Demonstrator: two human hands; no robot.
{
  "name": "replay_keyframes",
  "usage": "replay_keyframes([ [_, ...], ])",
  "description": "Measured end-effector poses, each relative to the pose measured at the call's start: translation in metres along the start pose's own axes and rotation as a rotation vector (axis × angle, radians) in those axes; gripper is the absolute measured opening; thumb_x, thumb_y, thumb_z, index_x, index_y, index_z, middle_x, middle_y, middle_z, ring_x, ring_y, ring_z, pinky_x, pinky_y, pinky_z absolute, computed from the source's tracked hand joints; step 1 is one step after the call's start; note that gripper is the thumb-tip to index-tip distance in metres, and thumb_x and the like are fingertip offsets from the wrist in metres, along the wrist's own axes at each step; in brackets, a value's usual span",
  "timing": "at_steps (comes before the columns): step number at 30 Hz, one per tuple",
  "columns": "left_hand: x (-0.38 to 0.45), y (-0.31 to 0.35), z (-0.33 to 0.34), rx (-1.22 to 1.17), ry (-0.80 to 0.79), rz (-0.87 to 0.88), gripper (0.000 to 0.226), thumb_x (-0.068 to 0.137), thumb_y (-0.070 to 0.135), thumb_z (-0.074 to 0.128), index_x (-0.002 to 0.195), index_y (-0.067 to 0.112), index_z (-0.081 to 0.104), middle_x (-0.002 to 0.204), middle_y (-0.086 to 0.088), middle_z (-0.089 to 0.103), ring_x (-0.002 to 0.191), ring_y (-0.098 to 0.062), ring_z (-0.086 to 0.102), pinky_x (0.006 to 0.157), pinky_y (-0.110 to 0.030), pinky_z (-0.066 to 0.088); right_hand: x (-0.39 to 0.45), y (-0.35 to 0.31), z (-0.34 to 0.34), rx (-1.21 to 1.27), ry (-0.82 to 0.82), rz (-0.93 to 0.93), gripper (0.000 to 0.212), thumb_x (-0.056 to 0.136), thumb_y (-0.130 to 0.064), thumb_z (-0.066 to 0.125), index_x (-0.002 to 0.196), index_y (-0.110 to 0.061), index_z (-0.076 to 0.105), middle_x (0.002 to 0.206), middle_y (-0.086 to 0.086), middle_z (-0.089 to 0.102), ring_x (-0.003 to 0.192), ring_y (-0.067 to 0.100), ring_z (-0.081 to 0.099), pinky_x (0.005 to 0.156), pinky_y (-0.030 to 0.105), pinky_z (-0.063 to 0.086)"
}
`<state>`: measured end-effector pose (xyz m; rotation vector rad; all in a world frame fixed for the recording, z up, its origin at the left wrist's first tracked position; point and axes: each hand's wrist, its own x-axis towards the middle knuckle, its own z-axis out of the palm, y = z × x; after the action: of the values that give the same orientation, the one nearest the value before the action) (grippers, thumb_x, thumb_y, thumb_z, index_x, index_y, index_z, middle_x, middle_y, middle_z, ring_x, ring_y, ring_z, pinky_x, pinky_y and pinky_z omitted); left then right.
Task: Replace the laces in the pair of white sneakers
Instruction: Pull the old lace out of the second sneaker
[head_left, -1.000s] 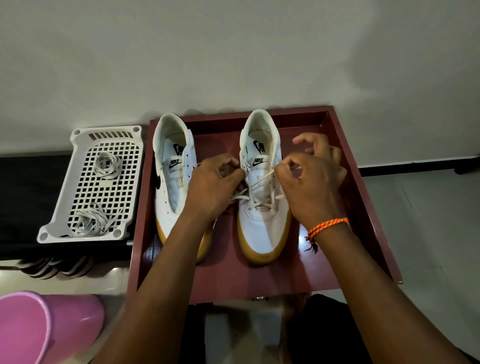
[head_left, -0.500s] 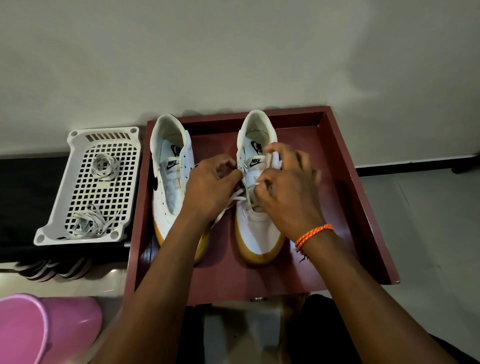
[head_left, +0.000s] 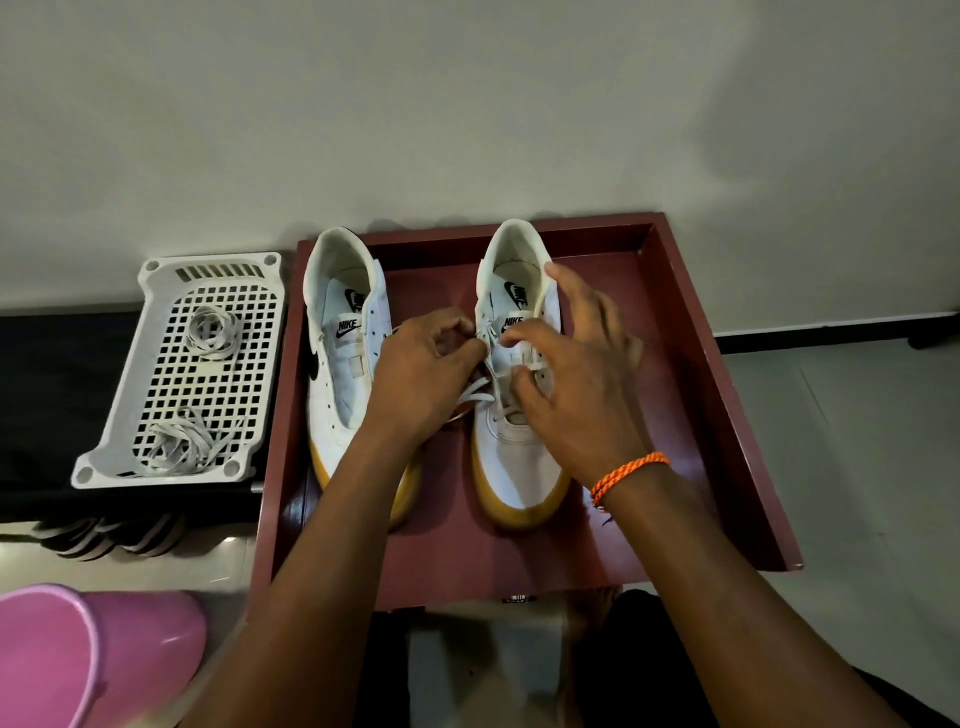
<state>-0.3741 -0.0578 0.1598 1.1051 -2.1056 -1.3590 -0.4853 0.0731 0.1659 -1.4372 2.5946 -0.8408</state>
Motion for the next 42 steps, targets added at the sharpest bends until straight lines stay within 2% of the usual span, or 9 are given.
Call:
replay_keyframes([
  [5,0.001,-0.001,0.002,0.005,0.003,-0.003,0.012,0.094,0.017,0.071,0.083,0.02,0.073,0.07,0.002,0.073,0.067,-0.019,0.071,0.067,-0.035,0.056,-0.003,0.0,0.008,-0.054,-0.061,-0.018,0.01,0.088,-0.027,0.07,0.082,-0.031,0.075,0.167,-0.014,0.03,0.148,0.019,0.028,0.093,0.04,0.024],
  [10,0.0,0.001,0.001,-0.015,-0.005,-0.026,0.013,0.096,0.017,0.072,0.084,0.02,0.073,0.067,0.007,0.072,0.063,-0.011,0.07,0.062,-0.028,0.051,0.009,0.012,-0.012,0.032,0.111,0.103,0.017,0.083,-0.031,0.063,0.071,-0.026,0.075,0.144,-0.015,0.053,0.128,0.018,0.042,0.092,0.041,0.035],
  [13,-0.002,0.004,0.001,-0.023,-0.006,-0.037,0.012,0.096,0.014,0.071,0.084,0.017,0.072,0.064,0.008,0.07,0.057,-0.005,0.068,0.06,-0.025,0.048,0.01,0.016,-0.017,0.092,0.158,0.126,0.014,0.082,-0.029,0.064,0.077,-0.03,0.077,0.146,-0.012,0.052,0.132,0.022,0.044,0.102,0.049,0.04],
  [16,-0.002,0.004,0.001,-0.027,-0.006,-0.041,0.012,0.095,0.015,0.071,0.084,0.019,0.073,0.066,0.006,0.072,0.059,-0.007,0.069,0.062,-0.026,0.049,0.005,0.008,-0.007,0.084,0.072,0.018,0.016,0.085,-0.029,0.067,0.093,-0.036,0.079,0.16,-0.011,0.04,0.143,0.02,0.034,0.103,0.04,0.031],
  [20,-0.003,0.006,0.001,-0.021,-0.014,-0.043,0.012,0.097,0.013,0.07,0.086,0.017,0.073,0.061,0.012,0.069,0.052,0.0,0.064,0.054,-0.016,0.044,-0.005,-0.002,0.012,-0.021,-0.04,-0.015,0.009,0.09,-0.028,0.069,0.084,-0.029,0.076,0.166,-0.009,0.033,0.146,0.022,0.032,0.1,0.046,0.037],
  [30,-0.003,0.004,0.0,-0.061,-0.031,-0.055,0.008,0.098,0.013,0.068,0.091,0.015,0.071,0.068,-0.002,0.077,0.063,-0.019,0.076,0.066,-0.038,0.059,0.015,0.024,-0.017,0.185,0.314,0.199,0.016,0.089,-0.018,0.059,0.079,-0.012,0.071,0.107,-0.002,0.065,0.081,0.016,0.062,0.071,0.037,0.055],
  [35,-0.006,0.003,0.01,0.121,0.066,0.163,0.024,0.095,0.026,0.07,0.114,0.03,0.056,0.104,0.01,0.067,0.088,-0.009,0.067,0.078,-0.048,0.06,0.013,0.041,-0.029,0.091,0.258,0.322,0.046,0.093,-0.006,0.061,0.136,-0.019,0.067,0.14,0.003,0.058,0.123,0.02,0.056,0.099,0.027,0.045],
  [39,-0.012,0.007,0.016,0.336,-0.006,0.378,0.017,0.096,0.023,0.067,0.11,0.032,0.071,0.145,0.003,0.044,0.125,-0.022,0.052,0.095,-0.044,0.054,0.013,0.037,-0.024,0.295,-0.009,0.189,0.067,0.091,-0.007,0.065,0.144,-0.046,0.055,0.135,-0.011,0.051,0.11,0.009,0.063,0.093,0.036,0.058],
  [42,-0.018,0.002,0.022,0.49,-0.184,0.392,0.019,0.092,0.035,0.064,0.099,0.031,0.081,0.174,0.002,0.017,0.149,-0.033,0.036,0.11,-0.05,0.046,0.009,0.033,-0.021,0.346,-0.291,0.087,0.074,0.089,-0.012,0.073,0.151,-0.046,0.049,0.154,-0.011,0.037,0.124,0.002,0.052,0.099,0.024,0.053],
])
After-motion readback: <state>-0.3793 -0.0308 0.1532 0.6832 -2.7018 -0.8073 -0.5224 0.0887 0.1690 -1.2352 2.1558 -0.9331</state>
